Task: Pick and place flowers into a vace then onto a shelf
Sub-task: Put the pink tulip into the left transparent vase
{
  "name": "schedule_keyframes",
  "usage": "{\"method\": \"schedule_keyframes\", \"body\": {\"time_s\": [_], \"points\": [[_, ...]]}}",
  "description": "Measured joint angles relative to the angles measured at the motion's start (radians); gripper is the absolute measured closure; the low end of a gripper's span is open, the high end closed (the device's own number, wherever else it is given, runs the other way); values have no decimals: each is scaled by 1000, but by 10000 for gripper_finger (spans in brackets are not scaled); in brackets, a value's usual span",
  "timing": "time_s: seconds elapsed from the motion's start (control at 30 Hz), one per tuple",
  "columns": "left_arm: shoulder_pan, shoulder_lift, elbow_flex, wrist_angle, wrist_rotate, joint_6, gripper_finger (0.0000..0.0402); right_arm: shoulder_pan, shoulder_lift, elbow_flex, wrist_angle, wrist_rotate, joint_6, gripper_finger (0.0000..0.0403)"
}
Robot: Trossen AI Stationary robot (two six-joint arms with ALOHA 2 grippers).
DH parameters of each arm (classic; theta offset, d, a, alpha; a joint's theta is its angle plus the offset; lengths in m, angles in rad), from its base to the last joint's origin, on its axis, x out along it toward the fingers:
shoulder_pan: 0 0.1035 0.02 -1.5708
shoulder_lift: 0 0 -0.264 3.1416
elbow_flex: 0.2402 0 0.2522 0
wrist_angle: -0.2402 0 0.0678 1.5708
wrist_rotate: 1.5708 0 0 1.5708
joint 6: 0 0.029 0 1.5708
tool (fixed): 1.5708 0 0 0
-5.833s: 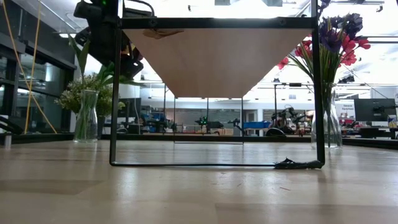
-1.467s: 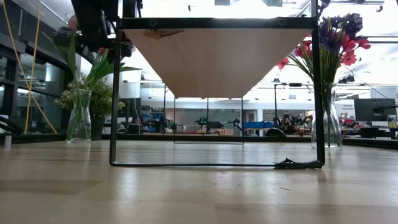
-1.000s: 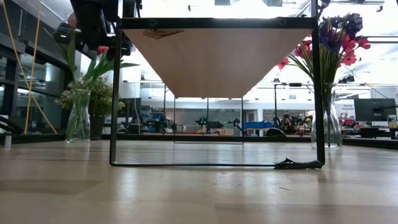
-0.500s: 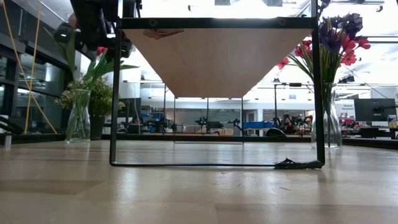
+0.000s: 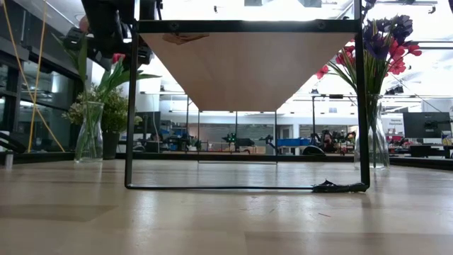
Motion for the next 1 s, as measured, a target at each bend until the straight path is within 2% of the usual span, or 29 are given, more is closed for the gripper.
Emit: {"method": "schedule_keyframes", "body": {"time_s": [0.07,0.23,0.4,0.7,1.0], "points": [[0,0,0,0,-4,2,140,0,21,0,-1,-41,17,273],[0,0,0,-1,-7,2,140,6,75,-1,-9,-68,31,273],[0,0,0,-3,-27,2,140,5,128,-1,-52,-92,129,273],[0,0,0,-3,-34,-1,140,5,197,-1,-50,-88,258,273],[0,-22,0,2,-45,-27,140,1,204,-1,-102,-12,381,273]]}}
